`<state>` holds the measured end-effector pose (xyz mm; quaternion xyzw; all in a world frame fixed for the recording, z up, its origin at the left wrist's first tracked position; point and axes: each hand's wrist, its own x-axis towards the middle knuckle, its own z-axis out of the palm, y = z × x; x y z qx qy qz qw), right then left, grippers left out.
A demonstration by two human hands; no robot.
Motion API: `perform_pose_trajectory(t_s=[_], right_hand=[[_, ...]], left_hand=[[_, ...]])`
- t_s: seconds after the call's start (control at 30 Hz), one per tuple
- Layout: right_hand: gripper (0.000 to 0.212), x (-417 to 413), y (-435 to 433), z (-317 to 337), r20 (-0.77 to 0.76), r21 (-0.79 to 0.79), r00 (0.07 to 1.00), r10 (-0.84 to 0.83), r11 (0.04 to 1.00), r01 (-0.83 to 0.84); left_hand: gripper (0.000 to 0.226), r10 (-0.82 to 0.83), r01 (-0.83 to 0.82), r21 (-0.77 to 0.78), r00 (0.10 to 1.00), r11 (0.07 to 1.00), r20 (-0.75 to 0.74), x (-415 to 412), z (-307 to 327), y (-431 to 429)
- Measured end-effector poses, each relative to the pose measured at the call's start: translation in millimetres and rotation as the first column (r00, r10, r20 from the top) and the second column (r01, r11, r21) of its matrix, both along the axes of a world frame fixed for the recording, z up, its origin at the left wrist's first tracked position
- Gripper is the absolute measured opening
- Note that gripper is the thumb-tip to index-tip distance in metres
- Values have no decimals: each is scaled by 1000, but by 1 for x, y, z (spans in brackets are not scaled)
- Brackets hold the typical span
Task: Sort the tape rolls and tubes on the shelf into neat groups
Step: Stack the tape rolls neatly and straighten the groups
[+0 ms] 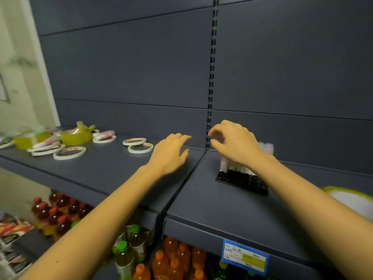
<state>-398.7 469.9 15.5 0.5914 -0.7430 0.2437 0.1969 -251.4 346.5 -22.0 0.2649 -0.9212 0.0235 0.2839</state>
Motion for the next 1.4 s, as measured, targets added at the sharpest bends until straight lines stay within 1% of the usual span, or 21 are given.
perform_pose_trajectory(t_s=[0.07, 0.17, 0.3, 0.4, 0.5, 0.67, 0.8, 0.93, 1.1, 1.2, 1.27, 1.33, 1.4], right_hand=[[23, 13, -15, -3, 5, 29, 999, 47, 998, -47], [22, 36, -41, -6, 16, 75, 996, 89, 993, -90], [22, 74, -82, -12, 37, 162, 993, 116, 979, -120], [22, 101, -114, -21, 52, 220, 993, 103, 969, -112], [22, 124, -144, -26, 77, 265, 996, 49, 962, -68], [24, 152, -184, -34, 125, 283, 989, -75, 959, 37], [28, 164, -206, -35, 161, 299, 970, -181, 946, 127], [27, 161, -221, -34, 215, 290, 930, -299, 929, 232], [30, 140, -239, -33, 182, 340, 901, -394, 885, 318], [28, 123, -251, -31, 174, 354, 889, -423, 870, 344], [26, 112, -260, -29, 173, 378, 886, -430, 860, 343], [27, 105, -266, -29, 160, 404, 886, -434, 848, 342], [28, 99, -271, -30, 131, 421, 890, -437, 837, 349]], left_hand=[[32, 104, -104, 11, 993, 995, -51, 30, -2, -12], [24, 235, -232, 45, 966, 972, -105, 78, -4, -29], [20, 348, -343, 72, 934, 937, -84, 139, -7, -56], [21, 370, -362, 115, 927, 925, -63, 176, -11, -80], [21, 372, -365, 126, 927, 922, -37, 203, -14, -107], [21, 312, -305, 143, 949, 942, -33, 230, -18, -150], [21, 248, -236, 156, 967, 959, -57, 235, -20, -177], [21, 201, -189, 167, 978, 968, -58, 227, -19, -198], [25, 165, -154, 168, 985, 974, -52, 198, -11, -228], [32, 189, -187, 148, 982, 971, 0, 172, -4, -250], [35, 216, -218, 171, 976, 961, 30, 154, -1, -264], [38, 227, -244, 178, 967, 953, 114, 134, 0, -278], [43, 234, -278, 173, 943, 945, 234, 113, 0, -291]])
